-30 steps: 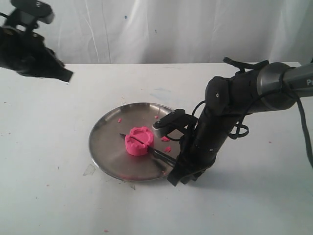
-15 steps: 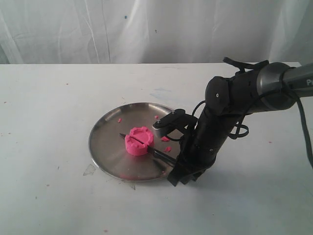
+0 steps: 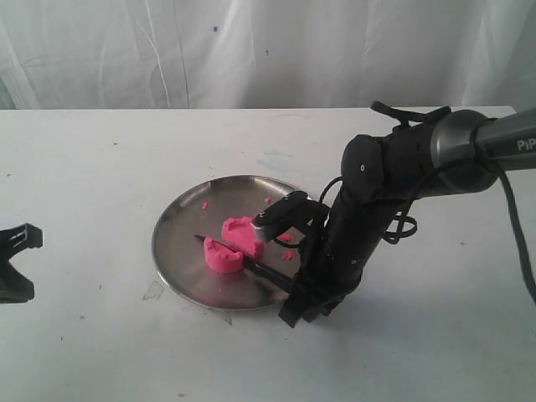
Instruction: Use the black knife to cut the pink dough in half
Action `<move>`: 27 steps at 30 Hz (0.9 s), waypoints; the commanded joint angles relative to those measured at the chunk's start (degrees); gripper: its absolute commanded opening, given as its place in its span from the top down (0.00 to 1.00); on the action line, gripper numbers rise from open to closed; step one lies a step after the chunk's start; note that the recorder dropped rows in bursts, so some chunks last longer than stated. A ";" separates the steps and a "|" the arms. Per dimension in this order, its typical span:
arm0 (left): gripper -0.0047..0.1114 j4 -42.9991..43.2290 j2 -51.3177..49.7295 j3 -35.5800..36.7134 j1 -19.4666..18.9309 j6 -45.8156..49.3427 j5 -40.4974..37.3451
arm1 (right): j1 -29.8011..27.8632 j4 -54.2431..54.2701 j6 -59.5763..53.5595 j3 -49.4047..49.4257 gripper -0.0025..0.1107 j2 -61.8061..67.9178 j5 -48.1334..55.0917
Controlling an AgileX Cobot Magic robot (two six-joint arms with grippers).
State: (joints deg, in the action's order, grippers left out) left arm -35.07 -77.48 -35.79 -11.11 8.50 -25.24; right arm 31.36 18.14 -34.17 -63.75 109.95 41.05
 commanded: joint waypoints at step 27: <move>0.96 -24.89 0.15 -2.26 -0.15 23.62 -5.97 | 2.25 -18.14 25.49 -0.24 0.98 -0.34 -2.31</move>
State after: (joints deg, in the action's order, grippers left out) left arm -58.81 -77.48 -37.80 -11.11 31.73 -30.10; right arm 33.62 1.77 -10.43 -63.85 109.95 38.43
